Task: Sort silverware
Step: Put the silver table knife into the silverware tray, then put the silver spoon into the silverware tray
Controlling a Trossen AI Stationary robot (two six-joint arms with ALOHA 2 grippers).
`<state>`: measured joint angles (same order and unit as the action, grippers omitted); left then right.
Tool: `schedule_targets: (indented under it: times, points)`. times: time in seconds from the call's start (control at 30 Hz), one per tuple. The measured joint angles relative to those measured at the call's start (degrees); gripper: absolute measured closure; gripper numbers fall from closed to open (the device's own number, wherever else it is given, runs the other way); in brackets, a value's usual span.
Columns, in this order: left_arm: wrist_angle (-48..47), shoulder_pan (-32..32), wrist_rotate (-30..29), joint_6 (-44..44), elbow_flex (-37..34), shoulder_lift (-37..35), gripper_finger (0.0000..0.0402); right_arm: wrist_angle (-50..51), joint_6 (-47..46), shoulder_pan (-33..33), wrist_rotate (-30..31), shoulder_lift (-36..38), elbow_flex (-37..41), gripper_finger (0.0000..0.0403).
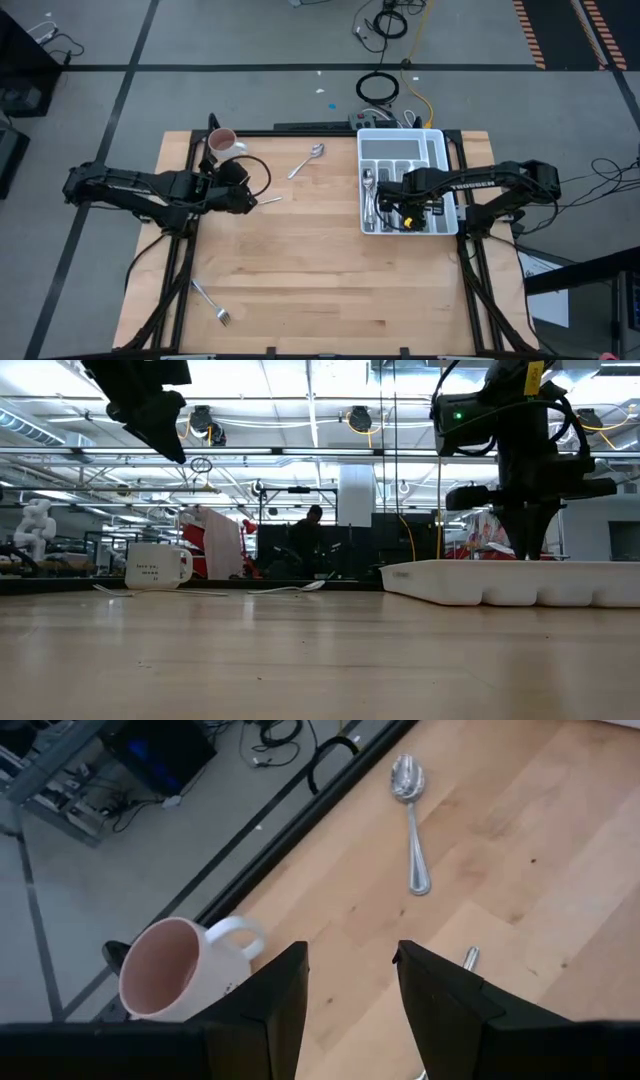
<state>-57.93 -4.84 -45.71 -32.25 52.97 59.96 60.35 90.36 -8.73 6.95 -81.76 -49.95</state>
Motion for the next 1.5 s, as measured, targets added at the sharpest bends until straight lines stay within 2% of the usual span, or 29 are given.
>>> schedule_targets:
  times: [0.43, 0.57, 0.7, 0.9, 1.07, 1.27, 1.4, 1.5]
  points:
    - [0.0, 0.42, 0.0, -0.02, 0.0, 0.0, 0.024, -5.25, 3.8, -0.02, 0.6, -2.29, 4.52, 0.0403]
    - [0.0, 0.37, 0.0, -0.33, 0.0, 0.0, 0.024, -6.7, -0.47, -0.02, 0.33, -2.29, 4.52, 0.04]
    - [0.17, 0.37, 0.0, -0.37, 0.0, 0.0, 0.024, -6.85, -6.07, 0.0, 0.28, -2.29, 4.52, 0.0381]
    - [0.65, 0.37, 0.01, -0.4, 0.0, 0.02, 0.024, -5.77, -6.42, 0.17, 0.11, -2.29, 4.52, 0.0339]
    - [1.02, 0.37, 0.01, -0.44, 0.0, 0.0, 0.024, -5.74, -15.78, 0.2, 0.06, -2.29, 4.52, 0.031]
    - [9.63, 0.37, -1.18, -0.44, -0.02, 0.0, 0.024, -6.15, -20.33, 0.22, 1.7, -2.29, 4.52, 0.0293]
    - [18.54, 0.38, -3.24, 0.22, -0.02, 0.0, 0.024, -6.19, -27.18, 0.22, 2.8, -2.28, 4.37, 0.0294]
    - [21.73, 0.42, -3.83, 2.82, -0.02, 0.0, 0.024, -5.44, -32.49, 0.33, 3.57, -2.27, 4.11, 0.0295]
